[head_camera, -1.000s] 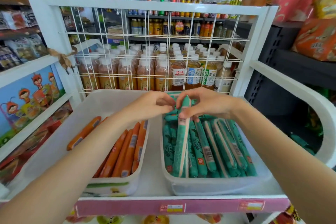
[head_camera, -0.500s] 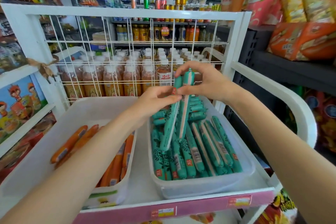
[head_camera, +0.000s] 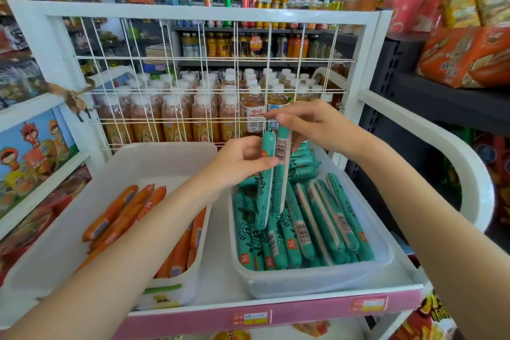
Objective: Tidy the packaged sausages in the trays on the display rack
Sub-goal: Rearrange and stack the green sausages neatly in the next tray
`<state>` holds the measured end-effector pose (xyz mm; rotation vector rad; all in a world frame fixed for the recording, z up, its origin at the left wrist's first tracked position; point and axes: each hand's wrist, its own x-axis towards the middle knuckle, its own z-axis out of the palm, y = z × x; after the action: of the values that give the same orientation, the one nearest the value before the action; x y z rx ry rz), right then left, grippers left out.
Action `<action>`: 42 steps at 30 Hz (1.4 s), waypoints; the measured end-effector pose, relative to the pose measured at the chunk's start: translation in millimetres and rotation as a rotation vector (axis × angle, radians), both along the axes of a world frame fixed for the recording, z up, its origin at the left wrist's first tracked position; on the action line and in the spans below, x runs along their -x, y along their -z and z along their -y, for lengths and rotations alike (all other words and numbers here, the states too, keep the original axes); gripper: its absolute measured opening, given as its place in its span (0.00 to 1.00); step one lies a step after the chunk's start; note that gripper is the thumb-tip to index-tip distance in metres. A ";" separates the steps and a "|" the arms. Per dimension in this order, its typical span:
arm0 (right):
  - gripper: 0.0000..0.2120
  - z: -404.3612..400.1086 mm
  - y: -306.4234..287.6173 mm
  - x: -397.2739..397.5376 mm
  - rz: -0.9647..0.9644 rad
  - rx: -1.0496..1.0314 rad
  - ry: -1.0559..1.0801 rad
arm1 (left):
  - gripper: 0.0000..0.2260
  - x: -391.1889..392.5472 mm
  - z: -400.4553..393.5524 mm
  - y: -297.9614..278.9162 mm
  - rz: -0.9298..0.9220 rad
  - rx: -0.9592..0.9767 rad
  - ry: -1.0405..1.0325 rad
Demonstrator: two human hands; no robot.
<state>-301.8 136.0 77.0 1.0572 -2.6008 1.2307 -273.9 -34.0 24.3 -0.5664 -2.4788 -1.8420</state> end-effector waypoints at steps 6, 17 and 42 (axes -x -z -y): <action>0.13 -2.0 -3.4 -3.3 0.241 0.133 -0.047 | 0.09 1.4 -0.8 -1.3 -0.038 -0.037 0.000; 0.11 11.4 -7.9 -1.5 0.229 0.051 -0.049 | 0.09 1.6 17.5 -1.9 -0.003 -0.069 0.007; 0.03 2.4 -15.2 0.8 -0.125 -0.085 -0.100 | 0.10 5.9 6.7 -4.4 -0.011 0.018 0.060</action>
<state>-302.6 133.6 92.2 1.2500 -2.5545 1.0434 -279.8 -40.7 28.7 -0.6573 -2.5002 -1.8332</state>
